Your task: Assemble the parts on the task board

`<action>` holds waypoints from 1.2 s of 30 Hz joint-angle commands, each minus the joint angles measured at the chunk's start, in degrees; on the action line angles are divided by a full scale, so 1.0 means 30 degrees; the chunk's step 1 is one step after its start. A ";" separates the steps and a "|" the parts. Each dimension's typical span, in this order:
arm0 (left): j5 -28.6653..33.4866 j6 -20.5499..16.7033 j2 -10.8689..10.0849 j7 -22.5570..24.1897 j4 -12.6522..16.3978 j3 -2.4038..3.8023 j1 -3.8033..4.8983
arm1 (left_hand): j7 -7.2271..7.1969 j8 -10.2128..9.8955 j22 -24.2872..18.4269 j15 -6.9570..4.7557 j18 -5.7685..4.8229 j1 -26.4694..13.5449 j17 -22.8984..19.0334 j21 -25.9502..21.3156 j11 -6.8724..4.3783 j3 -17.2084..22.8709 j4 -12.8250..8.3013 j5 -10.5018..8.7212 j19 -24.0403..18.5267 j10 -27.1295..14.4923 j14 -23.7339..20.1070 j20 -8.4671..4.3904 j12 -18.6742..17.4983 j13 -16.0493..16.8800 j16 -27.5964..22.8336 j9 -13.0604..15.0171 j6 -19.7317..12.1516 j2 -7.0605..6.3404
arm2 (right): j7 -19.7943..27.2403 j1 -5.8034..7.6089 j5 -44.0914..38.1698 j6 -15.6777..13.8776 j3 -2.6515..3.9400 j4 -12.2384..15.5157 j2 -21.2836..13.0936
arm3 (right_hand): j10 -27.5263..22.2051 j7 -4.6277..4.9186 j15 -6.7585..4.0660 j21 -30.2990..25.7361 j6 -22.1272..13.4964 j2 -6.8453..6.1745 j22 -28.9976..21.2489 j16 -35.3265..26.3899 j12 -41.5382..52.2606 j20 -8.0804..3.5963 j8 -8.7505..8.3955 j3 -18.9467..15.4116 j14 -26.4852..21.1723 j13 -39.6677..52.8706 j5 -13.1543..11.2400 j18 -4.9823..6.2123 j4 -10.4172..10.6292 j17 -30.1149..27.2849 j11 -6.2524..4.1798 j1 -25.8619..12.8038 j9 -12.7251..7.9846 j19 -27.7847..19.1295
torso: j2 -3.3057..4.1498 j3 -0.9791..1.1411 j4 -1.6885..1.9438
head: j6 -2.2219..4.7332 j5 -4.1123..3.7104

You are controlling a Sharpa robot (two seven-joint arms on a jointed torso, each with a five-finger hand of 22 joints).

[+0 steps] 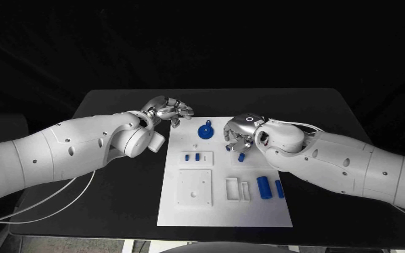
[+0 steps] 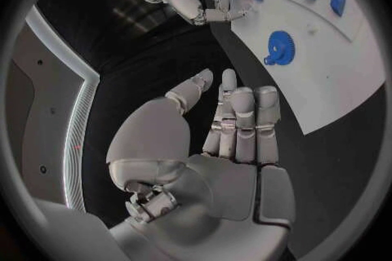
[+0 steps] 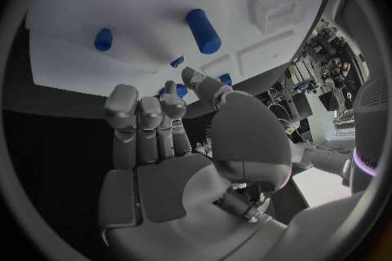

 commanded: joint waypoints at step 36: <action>-0.0022 0.0367 0.0069 -0.0007 -0.0004 0.0001 0.0007 | 0.0128 -0.0010 -0.0023 0.0093 0.1122 -0.0142 0.0000 -0.0131 0.0386 0.0062 0.0131 -0.0062 0.0098 -0.0194 0.0001 -0.0363 -0.0169 0.0051 -0.0126 -0.0041 -0.0057 -0.0035 | 0.0189 -0.0013 -0.0360 0.1812 -0.0027 -0.1409 0.1082 | -0.2200 0.0247 0.0034 0.0201 0.0558 0.0406 0.0282 -0.0135 0.0046 -0.0001 0.0022 0.0185 0.0031 0.0052 -0.0029 0.2352 -0.1374 0.0203 -0.0195 0.0923 0.0112 -0.0131 | 0.0005 -0.0016 0.0013 | -0.0184 0.0014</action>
